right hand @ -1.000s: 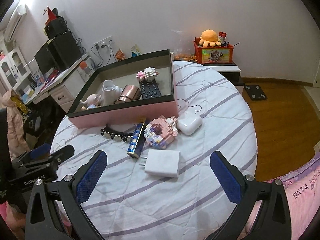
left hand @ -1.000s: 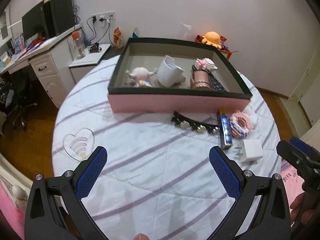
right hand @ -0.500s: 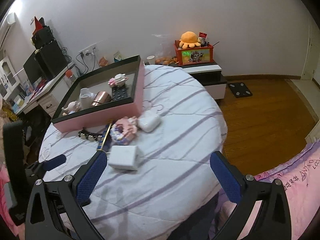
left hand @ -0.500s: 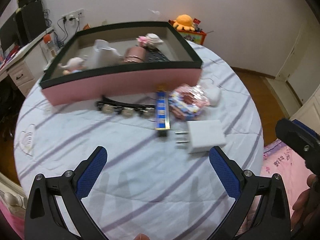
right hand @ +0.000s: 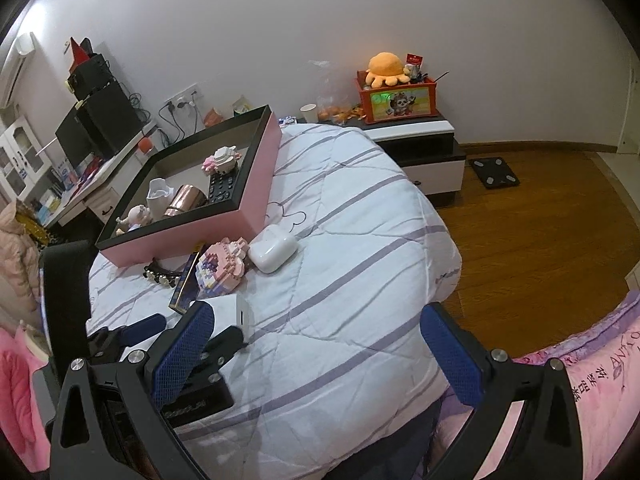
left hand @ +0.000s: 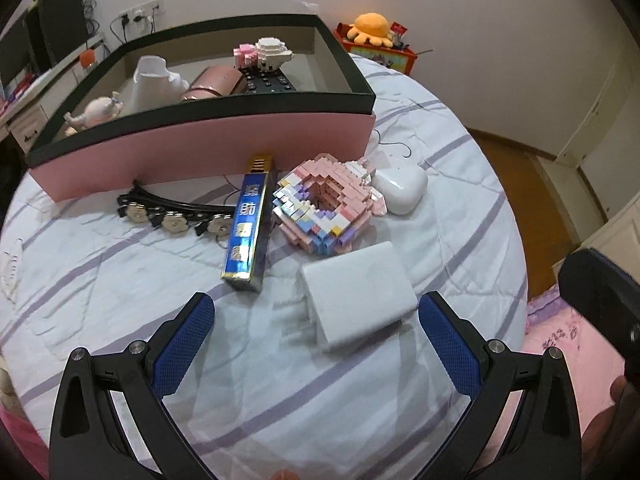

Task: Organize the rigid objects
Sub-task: 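Move the left gripper to the white charger and grasp it, then carry the white charger into the box and open the left gripper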

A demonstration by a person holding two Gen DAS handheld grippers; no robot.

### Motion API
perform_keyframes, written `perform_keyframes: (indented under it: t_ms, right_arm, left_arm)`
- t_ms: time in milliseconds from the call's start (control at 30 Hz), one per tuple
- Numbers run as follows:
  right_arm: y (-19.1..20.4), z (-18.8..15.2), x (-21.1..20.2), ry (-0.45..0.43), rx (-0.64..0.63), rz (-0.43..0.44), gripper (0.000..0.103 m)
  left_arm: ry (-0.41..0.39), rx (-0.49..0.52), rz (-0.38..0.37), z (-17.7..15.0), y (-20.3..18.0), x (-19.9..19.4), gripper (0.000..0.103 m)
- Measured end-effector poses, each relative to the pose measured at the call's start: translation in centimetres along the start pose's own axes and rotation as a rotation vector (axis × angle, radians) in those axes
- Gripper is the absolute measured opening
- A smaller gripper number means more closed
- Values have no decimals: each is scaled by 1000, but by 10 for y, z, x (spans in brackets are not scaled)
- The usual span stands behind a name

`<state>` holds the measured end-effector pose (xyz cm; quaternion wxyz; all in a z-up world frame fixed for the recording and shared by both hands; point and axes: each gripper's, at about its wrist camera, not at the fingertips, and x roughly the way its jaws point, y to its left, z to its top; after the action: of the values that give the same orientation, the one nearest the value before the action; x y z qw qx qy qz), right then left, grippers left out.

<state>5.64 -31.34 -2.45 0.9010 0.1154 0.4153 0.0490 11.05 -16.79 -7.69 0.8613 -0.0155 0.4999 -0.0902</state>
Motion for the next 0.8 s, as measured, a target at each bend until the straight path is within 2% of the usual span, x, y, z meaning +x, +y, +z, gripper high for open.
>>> perform_keyframes:
  t_ms: [67, 100, 200, 233, 467, 800]
  right_arm:
    - [0, 1, 2, 4, 0, 1, 103]
    - [1, 1, 3, 4, 0, 3, 103]
    - [3, 2, 5, 9, -2, -3, 103]
    - [3, 2, 6, 10, 0, -5, 103]
    - [13, 2, 8, 15, -4, -16, 103]
    - [42, 4, 9, 16, -36, -24, 103]
  left_arm:
    - [16, 0, 8, 1, 1, 8, 98]
    - [0, 11, 21, 1, -1, 8, 96]
    - [-14, 24, 23, 3, 1, 8, 87]
    - [-19, 25, 14, 4, 2, 7, 81]
    - [-14, 17, -49, 2, 19, -3, 73]
    - [1, 7, -93, -4, 42, -17, 73]
